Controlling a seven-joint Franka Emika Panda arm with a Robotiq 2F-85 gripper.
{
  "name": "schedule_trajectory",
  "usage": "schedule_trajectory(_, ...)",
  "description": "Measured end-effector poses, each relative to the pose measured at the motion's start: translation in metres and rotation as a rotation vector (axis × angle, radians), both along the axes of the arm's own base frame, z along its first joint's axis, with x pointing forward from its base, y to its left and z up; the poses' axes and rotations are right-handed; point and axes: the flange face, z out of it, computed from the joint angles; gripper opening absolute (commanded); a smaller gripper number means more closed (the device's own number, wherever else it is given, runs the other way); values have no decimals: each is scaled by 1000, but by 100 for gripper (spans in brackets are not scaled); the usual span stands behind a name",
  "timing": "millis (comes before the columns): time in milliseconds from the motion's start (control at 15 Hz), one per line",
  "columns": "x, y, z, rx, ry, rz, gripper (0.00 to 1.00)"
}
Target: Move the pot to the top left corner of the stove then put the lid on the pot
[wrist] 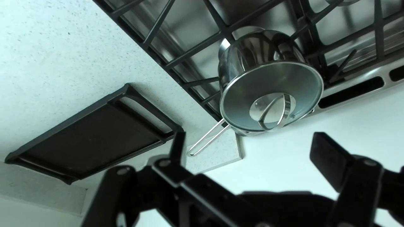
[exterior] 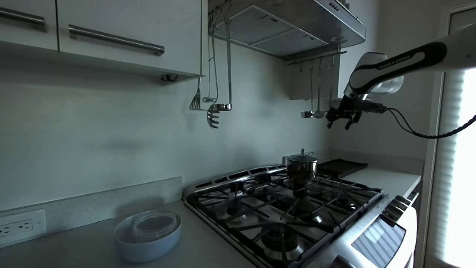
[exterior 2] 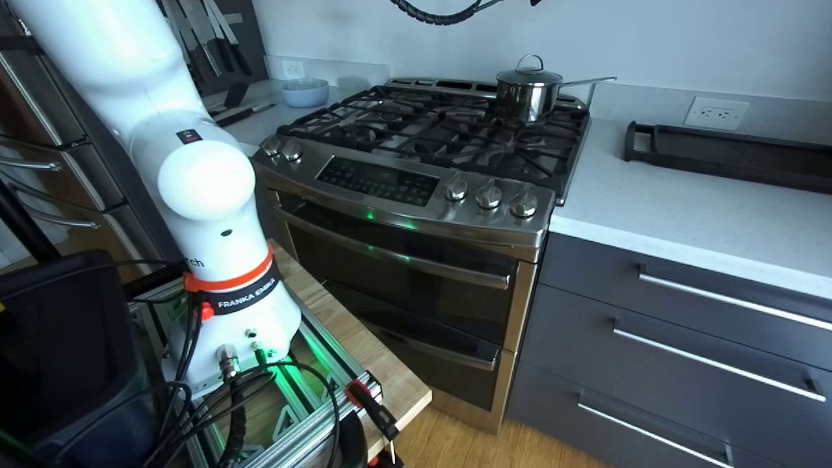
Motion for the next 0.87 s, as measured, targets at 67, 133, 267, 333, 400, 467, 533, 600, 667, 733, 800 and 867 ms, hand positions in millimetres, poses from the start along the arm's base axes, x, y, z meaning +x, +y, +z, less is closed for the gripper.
schedule_trajectory(67, -2, -1, 2, 0, -2, -1, 100)
schedule_trajectory(133, -5, -1, 3, 0, -4, -3, 100)
schedule_trajectory(267, -10, -3, 6, 1, -6, -6, 100)
schedule_trajectory(333, -13, -4, 8, 1, -8, -7, 100)
schedule_trajectory(400, -16, -4, 9, 3, -11, -8, 100)
schedule_trajectory(467, -19, -5, 10, 6, -11, -9, 100)
schedule_trajectory(533, -23, -7, 10, 9, -11, -13, 100)
schedule_trajectory(600, -26, -8, 10, 14, -12, -18, 100)
schedule_trajectory(667, -29, -11, 10, 17, -13, -24, 100)
schedule_trajectory(733, -32, -14, 9, 18, -12, -30, 100)
schedule_trajectory(800, -33, -15, 10, 18, -13, -33, 100)
schedule_trajectory(867, -34, -16, 9, 18, -12, -34, 100)
